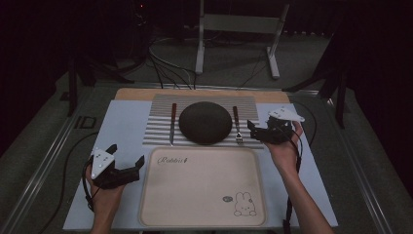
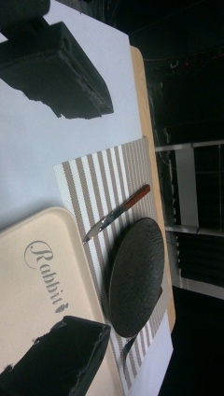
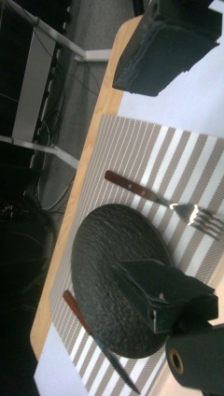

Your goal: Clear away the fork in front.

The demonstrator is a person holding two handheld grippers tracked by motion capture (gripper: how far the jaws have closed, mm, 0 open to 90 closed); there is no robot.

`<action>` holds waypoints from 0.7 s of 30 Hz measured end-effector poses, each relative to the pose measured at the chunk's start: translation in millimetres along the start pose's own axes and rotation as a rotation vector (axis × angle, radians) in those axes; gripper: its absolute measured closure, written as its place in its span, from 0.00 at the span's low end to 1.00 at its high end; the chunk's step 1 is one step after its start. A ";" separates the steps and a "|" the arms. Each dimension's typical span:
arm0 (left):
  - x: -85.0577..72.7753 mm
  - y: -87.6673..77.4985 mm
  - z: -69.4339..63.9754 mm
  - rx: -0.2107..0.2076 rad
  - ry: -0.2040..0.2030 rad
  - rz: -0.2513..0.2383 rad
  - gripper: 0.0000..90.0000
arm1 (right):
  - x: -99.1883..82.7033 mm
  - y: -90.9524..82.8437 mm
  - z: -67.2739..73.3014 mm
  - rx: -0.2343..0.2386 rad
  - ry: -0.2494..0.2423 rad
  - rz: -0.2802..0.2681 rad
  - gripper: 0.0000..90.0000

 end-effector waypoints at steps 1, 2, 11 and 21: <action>0.0 -0.1 0.0 0.000 0.000 -0.001 0.00 | 0.6 1.3 0.1 0.002 0.004 -0.001 0.12; 0.1 -0.2 0.0 0.000 0.001 -0.001 0.00 | 1.7 3.5 -0.1 0.004 0.009 -0.004 0.12; 0.1 -0.2 0.3 0.001 0.000 -0.002 0.00 | 6.6 17.5 -2.9 0.001 0.030 0.004 0.12; -0.2 0.4 0.4 0.000 0.002 -0.001 0.00 | 13.7 32.6 -8.7 -0.011 0.037 0.011 0.12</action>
Point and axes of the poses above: each handheld gripper's, and its own axes: y roughly forward along the jaws, x roughly out of its top, z roughly to its left, the point moved 10 cm from there along y, roughly forward along the jaws, and after that the axes turned 1 degree about -y, right-handed, at the moved point
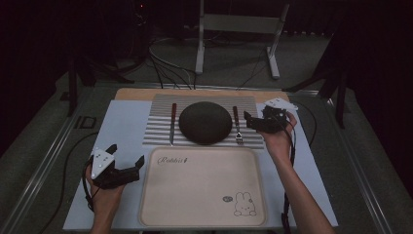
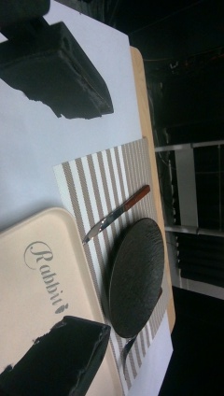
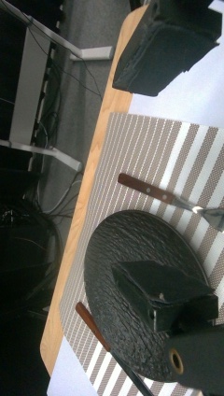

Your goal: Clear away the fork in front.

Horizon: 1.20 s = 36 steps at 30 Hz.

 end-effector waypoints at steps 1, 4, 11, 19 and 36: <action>0.0 0.1 -0.1 0.000 0.000 0.000 0.00 | 0.3 2.3 -0.9 -0.004 -0.003 0.006 0.12; -0.1 0.3 -0.1 0.001 0.000 0.000 0.00 | 2.0 8.4 -3.3 -0.015 -0.011 0.016 0.12; -0.4 0.8 0.2 0.001 0.002 0.001 0.00 | 1.2 25.6 -8.2 -0.028 -0.010 0.063 0.12; 0.0 0.3 0.4 -0.001 0.002 0.000 0.00 | 0.2 45.6 -9.4 -0.041 -0.011 0.121 0.12; 1.3 -1.7 0.8 0.000 -0.004 -0.009 0.00 | -8.6 78.0 -6.5 -0.040 0.026 0.244 0.12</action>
Point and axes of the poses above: each handheld gripper's, and its own axes: y roughly forward along the jaws, x roughly out of its top, z roughly to its left, the point moved 10 cm from there along y, roughly forward along the jaws, and after that the axes turned 1 degree about -y, right-handed, at the moved point
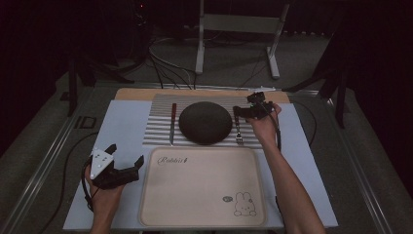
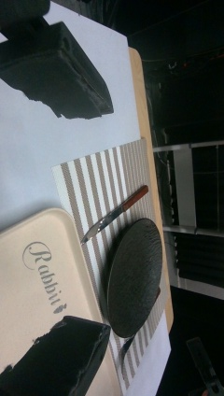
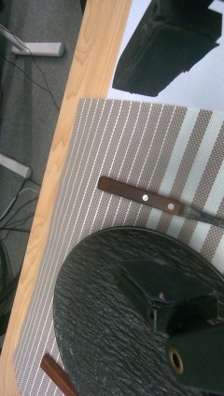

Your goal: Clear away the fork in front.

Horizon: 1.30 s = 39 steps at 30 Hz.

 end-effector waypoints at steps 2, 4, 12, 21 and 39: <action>-0.1 -0.2 0.0 0.001 -0.001 0.000 0.00 | 0.3 3.1 0.3 -0.002 0.001 0.011 0.12; -0.1 -0.5 0.2 0.001 -0.003 -0.001 0.00 | -1.0 7.3 -0.8 -0.009 -0.001 0.028 0.13; 0.7 -2.3 2.1 0.002 -0.016 -0.010 0.00 | -21.6 31.1 -6.2 -0.030 0.012 0.131 0.15; 1.0 -3.1 3.4 0.003 -0.025 -0.015 0.00 | -38.1 49.9 0.4 -0.016 0.010 0.214 0.31; 1.0 -4.2 5.4 0.006 -0.031 -0.016 0.00 | -60.5 65.9 13.5 0.025 -0.022 0.387 0.86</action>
Point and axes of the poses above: each handheld gripper's, and its own axes: y roughly forward along the jaws, x roughly out of its top, z roughly to its left, the point moved 10 cm from there along y, roughly forward along the jaws, and after that the axes turned 1 degree about -y, right-handed, at the moved point
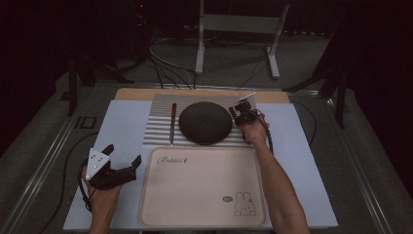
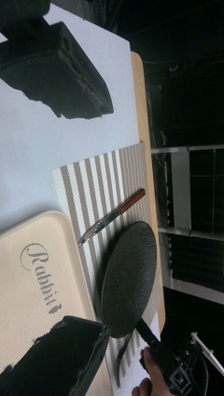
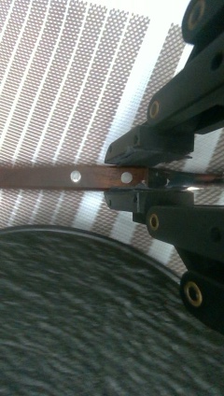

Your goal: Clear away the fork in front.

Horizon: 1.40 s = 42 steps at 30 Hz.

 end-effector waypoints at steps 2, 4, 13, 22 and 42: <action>-0.4 0.0 0.2 0.001 -0.001 0.002 0.00 | -2.8 -1.7 -0.6 0.004 -0.006 0.019 0.86; -0.8 0.4 0.1 0.002 -0.001 0.004 0.00 | -5.0 -3.1 -0.2 0.010 -0.008 0.040 0.86; -1.4 0.5 -0.6 0.002 0.001 0.007 0.00 | -6.1 -2.8 -0.2 0.025 0.027 0.045 0.83; -2.0 1.4 -0.2 0.003 0.002 0.013 0.00 | -4.5 -2.1 1.4 0.007 0.031 0.033 0.86; -2.3 2.9 -2.6 0.004 0.017 0.018 0.00 | -2.5 -43.8 -2.2 0.043 -0.050 -0.199 0.86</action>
Point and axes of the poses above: each handheld gripper's, and its own axes: y roughly forward along the jaws, x roughly out of its top, z roughly to its left, the point moved 10 cm from there along y, roughly forward along the jaws, and after that the axes turned 1 degree about -y, right-handed, at the moved point
